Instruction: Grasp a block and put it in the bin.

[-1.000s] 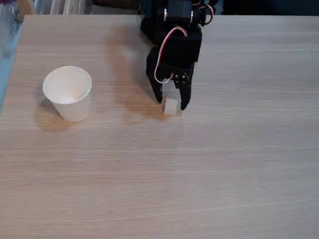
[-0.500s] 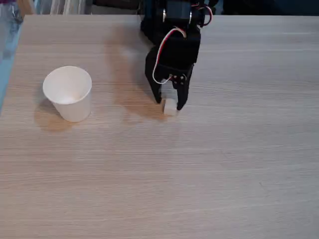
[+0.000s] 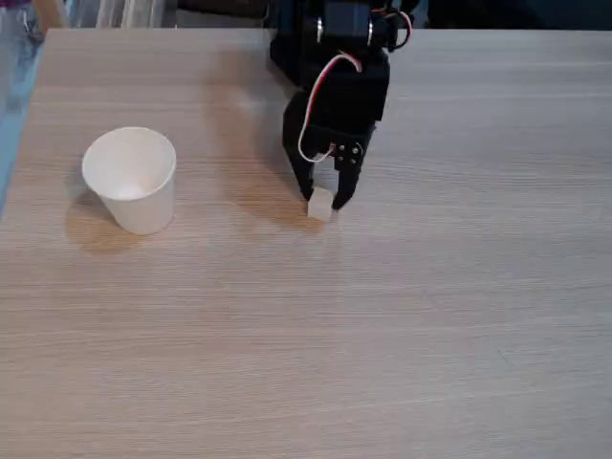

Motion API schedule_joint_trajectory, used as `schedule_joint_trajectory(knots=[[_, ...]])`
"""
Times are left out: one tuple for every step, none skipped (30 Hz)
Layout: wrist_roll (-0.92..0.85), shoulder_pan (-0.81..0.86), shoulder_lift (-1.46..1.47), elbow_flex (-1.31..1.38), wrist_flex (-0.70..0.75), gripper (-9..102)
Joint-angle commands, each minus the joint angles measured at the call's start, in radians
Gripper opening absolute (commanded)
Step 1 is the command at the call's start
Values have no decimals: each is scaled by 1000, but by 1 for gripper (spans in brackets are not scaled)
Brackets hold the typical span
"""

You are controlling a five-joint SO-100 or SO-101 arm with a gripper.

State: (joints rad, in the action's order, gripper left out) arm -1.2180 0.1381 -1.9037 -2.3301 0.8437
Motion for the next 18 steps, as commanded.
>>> schedule_joint_trajectory(knots=[[3,-5,0,9,-8,7],[0,-5,-2,9,-9,6],[-3,-3,-5,9,-11,5],[-5,-2,-8,9,-14,5],[-8,-2,-14,9,-18,5],[-12,0,-20,9,-21,5],[-18,0,-28,9,-23,5],[-21,0,-37,9,-23,5],[-26,-2,-46,9,-25,4],[-29,-3,-57,9,-25,3],[-34,-5,-69,9,-25,3],[-38,-5,-84,9,-25,3],[-46,-5,-100,9,-25,3],[-51,-5,-117,9,-25,3],[-60,-5,-135,8,-25,3],[-67,-3,-155,6,-25,3],[-78,-2,-175,5,-25,3],[-89,2,-195,3,-25,3]])
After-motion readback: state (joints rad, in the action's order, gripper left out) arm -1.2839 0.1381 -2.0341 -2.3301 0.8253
